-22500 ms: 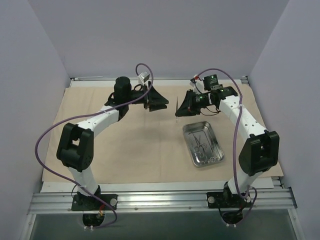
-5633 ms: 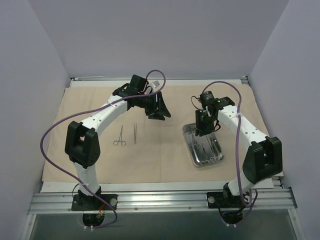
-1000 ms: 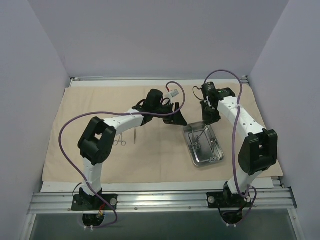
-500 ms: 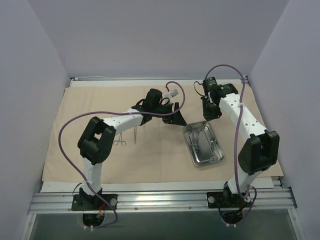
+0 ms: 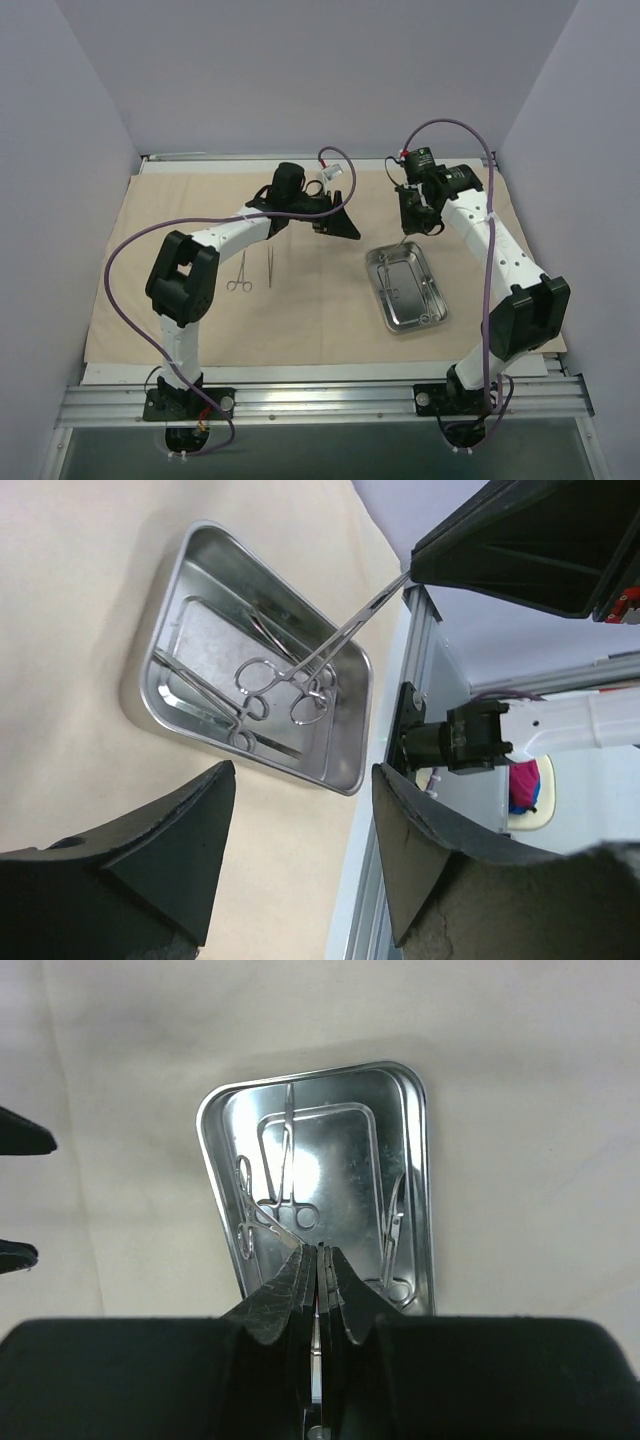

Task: Open and lay out the surgical kit
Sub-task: Place the medical item in the surgical kit.

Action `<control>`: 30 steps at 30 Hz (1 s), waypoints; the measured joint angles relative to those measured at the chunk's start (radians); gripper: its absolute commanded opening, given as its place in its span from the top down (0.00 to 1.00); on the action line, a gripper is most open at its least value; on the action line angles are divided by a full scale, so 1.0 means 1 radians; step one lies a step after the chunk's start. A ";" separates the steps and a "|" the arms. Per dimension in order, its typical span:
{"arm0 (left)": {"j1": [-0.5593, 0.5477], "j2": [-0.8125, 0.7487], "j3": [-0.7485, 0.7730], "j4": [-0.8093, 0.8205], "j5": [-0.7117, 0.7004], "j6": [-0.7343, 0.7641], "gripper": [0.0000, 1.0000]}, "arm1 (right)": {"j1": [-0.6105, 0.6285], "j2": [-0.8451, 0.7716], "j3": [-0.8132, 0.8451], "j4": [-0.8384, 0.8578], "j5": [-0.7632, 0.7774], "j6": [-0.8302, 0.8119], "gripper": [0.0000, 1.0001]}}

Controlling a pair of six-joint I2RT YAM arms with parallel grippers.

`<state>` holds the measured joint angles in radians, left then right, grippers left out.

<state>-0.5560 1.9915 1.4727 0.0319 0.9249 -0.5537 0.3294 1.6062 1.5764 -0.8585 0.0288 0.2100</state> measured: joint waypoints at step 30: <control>-0.052 -0.052 -0.132 0.395 0.208 -0.172 0.30 | 0.132 -0.089 0.067 -0.006 -0.208 0.002 1.00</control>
<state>-0.6083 1.9396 1.3403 0.4267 1.1324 -0.7254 0.4610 1.5177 1.6436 -0.8642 -0.1791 0.2115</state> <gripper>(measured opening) 0.693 0.030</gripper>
